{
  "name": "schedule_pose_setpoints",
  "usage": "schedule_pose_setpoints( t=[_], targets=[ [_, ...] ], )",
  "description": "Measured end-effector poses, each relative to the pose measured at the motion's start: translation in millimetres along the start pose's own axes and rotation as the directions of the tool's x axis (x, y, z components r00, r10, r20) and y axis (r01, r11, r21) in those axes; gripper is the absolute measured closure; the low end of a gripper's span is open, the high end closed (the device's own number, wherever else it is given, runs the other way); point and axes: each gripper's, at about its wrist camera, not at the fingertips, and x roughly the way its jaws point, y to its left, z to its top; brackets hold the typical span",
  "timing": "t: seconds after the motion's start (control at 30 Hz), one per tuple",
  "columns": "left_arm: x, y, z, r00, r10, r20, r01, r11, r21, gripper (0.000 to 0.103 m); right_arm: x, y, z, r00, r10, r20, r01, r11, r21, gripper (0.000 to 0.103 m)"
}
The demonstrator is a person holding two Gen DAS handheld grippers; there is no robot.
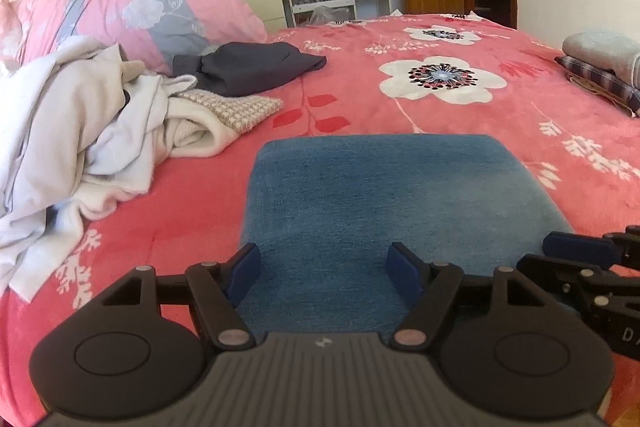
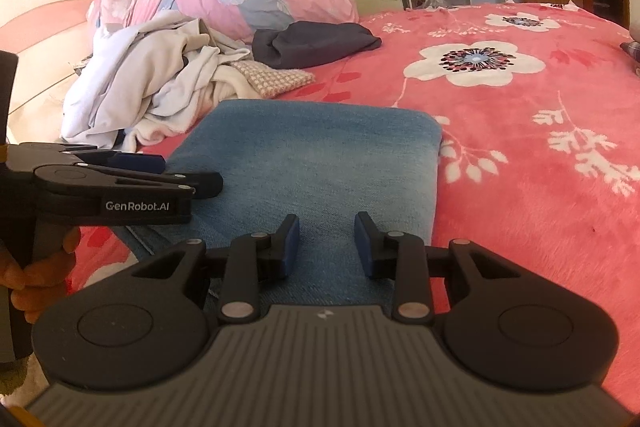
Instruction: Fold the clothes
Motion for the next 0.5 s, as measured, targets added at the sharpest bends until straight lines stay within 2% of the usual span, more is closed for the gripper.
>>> schedule_pose_setpoints(
  t=[0.43, 0.5],
  targets=[
    [0.9, -3.5, 2.4, 1.000, 0.020, -0.014, -0.020, 1.000, 0.010, 0.030, -2.1, -1.9, -3.1, 1.000, 0.018, 0.019, -0.018, 1.000, 0.011, 0.072],
    [1.1, -3.6, 2.1, 1.000, 0.021, -0.014, -0.021, 1.000, 0.011, 0.030, -2.8, -1.1, -3.9, 1.000, 0.022, 0.022, -0.022, 1.000, 0.010, 0.068]
  ],
)
